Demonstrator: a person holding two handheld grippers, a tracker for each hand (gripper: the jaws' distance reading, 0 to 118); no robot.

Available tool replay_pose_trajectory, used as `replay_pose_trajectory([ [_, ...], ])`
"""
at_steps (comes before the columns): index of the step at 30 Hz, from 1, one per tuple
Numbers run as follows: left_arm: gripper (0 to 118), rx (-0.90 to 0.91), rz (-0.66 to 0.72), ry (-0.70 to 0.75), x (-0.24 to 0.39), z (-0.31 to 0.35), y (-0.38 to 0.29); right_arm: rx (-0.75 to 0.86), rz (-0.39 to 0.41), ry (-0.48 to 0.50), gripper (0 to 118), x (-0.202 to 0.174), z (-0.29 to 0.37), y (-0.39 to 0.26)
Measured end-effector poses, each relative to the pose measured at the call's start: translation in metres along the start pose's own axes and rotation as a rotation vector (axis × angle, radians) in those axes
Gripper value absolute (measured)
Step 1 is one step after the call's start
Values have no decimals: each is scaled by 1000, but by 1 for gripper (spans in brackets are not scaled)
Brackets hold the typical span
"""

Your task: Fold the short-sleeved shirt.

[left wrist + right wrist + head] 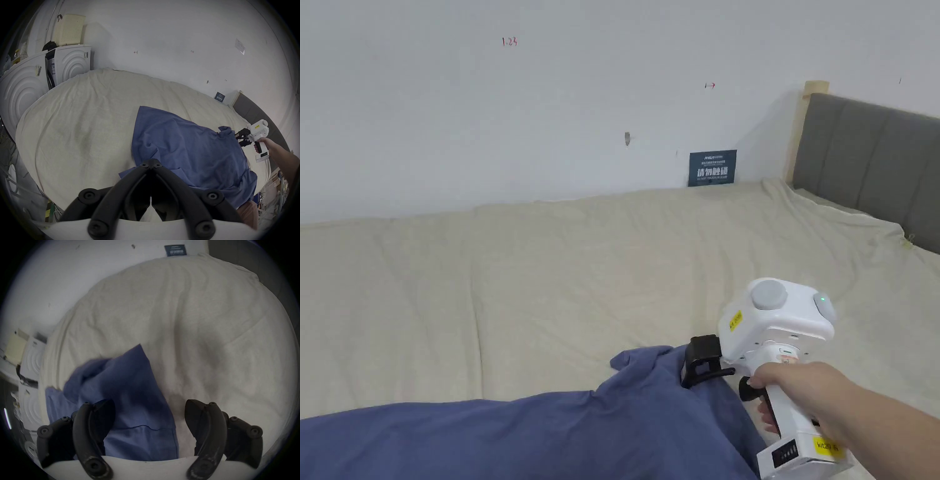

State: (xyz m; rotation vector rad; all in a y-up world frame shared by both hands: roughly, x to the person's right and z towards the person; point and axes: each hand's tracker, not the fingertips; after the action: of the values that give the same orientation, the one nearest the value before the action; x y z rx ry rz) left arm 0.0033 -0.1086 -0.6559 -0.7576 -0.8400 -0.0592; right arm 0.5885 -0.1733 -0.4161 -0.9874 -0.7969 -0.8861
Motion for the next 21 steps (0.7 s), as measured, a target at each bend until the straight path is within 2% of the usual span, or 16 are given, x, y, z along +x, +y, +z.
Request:
replay_pose_trajectory([
  [2,0,-12,2,1,-1,-5,-1,-77,137,-92,77,-14,-12,-8],
  [3,0,-18,5,-1,-1,-7,-2,-48,263,-185,68,-24,-12,-12],
  [4,0,-22,8,-3,-2,-8,-3,-41,321,-219,60,-30,-11,-15],
  [5,0,-24,10,-5,-2,-8,-4,-17,329,-192,38,-33,-9,-13],
  [6,0,-30,14,-7,-2,-10,-5,4,327,-195,1,-36,-4,-14],
  [8,0,-38,19,-10,-2,-10,-7,77,338,-216,1,-37,8,-15],
  [13,0,-23,40,-41,-8,-6,3,138,267,-88,1,-16,34,-18],
  [17,0,-61,63,-116,-25,-35,63,178,186,-21,1,-6,51,-24],
  [19,0,-144,109,-115,-37,-67,94,188,200,-25,1,-9,55,-29],
  [21,0,-168,60,-23,-40,-103,120,200,278,-46,1,-17,58,-35],
])
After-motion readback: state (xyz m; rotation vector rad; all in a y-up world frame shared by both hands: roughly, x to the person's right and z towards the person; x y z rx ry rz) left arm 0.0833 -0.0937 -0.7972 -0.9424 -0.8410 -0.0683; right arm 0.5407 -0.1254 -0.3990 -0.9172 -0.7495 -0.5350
